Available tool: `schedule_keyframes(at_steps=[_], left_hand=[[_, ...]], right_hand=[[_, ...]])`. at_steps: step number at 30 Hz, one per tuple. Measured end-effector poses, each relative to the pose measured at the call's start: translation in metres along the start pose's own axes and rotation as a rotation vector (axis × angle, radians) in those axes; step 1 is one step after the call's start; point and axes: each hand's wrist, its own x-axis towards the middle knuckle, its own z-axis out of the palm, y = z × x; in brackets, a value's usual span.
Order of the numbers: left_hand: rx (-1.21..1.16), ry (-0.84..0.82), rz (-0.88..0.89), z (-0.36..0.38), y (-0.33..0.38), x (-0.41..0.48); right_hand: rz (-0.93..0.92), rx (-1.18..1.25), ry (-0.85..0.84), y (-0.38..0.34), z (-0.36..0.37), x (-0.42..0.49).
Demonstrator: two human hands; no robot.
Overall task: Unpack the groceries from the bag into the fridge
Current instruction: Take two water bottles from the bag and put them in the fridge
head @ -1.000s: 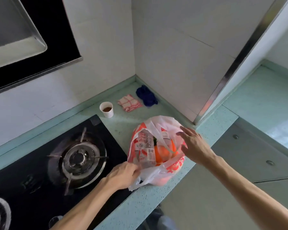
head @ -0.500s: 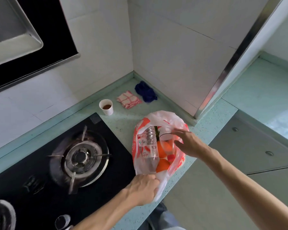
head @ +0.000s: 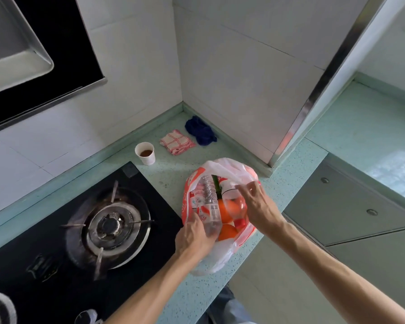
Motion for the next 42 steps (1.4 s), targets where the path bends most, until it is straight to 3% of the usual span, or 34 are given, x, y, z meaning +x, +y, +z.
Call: schedule_keyframes(at_steps=[4,7,12,19,22,26,32,42], left_hand=[[0.081,0.053,-0.074,0.009,0.010,0.008],[0.094,0.044,-0.119,0.005,0.020,0.014],[-0.041,-0.020,-0.274,-0.013,0.024,0.014],[-0.133,0.216,-0.104,-0.048,0.004,0.000],[-0.305,0.274,-0.043,-0.061,0.012,-0.009],[-0.320,0.481,0.175,-0.084,0.016,-0.012],[-0.607,0.413,0.449,-0.099,0.028,-0.019],[-0.735,0.351,0.443,-0.057,0.013,-0.016]], right_hand=[[-0.183,-0.208,-0.077,-0.008,-0.001,-0.001],[-0.211,-0.314,-0.103,-0.014,-0.002,0.004],[-0.225,-0.241,-0.022,-0.015,-0.011,-0.001],[-0.048,-0.018,0.031,-0.017,-0.038,-0.020],[-0.016,0.025,0.039,-0.023,-0.047,-0.022],[-0.026,0.073,0.061,-0.027,-0.046,-0.025],[0.045,0.318,0.110,-0.038,-0.057,-0.025],[0.182,0.459,0.117,-0.044,-0.064,-0.071]])
